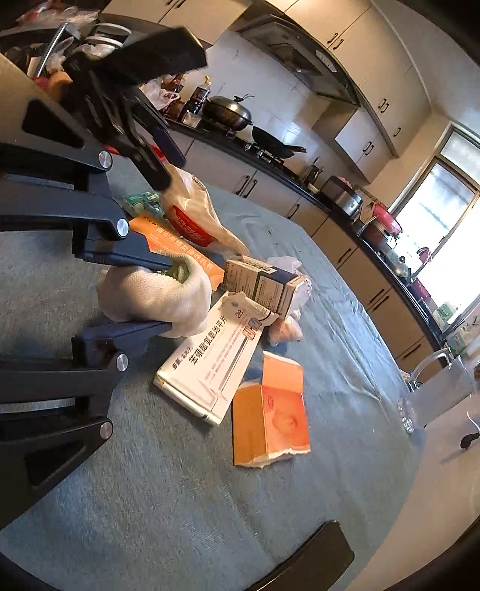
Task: Collect trash
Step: 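Grasp the white plastic bag with the left tool while the right tool grasps the white cloth, then carry the white bag and white cloth with both tools over the red basket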
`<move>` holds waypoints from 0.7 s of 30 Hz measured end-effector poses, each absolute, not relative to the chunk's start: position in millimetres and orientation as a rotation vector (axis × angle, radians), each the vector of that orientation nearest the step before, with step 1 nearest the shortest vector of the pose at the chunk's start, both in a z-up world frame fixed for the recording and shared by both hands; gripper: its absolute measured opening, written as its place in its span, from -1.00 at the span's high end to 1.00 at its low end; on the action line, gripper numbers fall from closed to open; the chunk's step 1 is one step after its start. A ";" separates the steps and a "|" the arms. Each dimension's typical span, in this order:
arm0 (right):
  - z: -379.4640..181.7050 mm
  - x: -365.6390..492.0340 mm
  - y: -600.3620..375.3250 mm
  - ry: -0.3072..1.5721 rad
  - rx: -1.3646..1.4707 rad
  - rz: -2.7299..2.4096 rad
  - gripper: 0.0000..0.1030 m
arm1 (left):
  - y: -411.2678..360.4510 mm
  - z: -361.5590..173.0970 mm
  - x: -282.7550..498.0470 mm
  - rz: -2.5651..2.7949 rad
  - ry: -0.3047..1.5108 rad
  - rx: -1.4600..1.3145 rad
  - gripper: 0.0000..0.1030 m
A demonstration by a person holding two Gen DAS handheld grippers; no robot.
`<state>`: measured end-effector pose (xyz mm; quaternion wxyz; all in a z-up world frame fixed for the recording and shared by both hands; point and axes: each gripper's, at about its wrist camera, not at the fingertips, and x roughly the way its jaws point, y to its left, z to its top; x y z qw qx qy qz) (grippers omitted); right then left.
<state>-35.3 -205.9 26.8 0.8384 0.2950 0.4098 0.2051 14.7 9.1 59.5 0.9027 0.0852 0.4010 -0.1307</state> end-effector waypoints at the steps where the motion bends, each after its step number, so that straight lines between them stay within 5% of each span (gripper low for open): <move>1: 25.8 -36.0 -207.9 0.867 0.630 0.437 0.45 | 7.5 56.3 18.4 -0.262 0.836 0.184 -0.62; 7: 24.1 -40.6 -217.0 0.859 0.639 0.458 0.45 | 1.1 38.2 44.2 -0.218 0.888 0.194 -0.52; 8: 24.4 -41.2 -216.8 0.858 0.635 0.461 0.45 | 0.3 35.8 46.2 -0.221 0.893 0.192 -0.44; 10: 24.2 -42.4 -216.2 0.857 0.631 0.470 0.45 | 0.5 29.9 50.4 -0.213 0.918 0.183 0.10; 21: 36.6 -50.0 -189.3 0.842 0.572 0.504 0.45 | 25.3 51.5 15.2 -0.214 0.816 0.103 0.11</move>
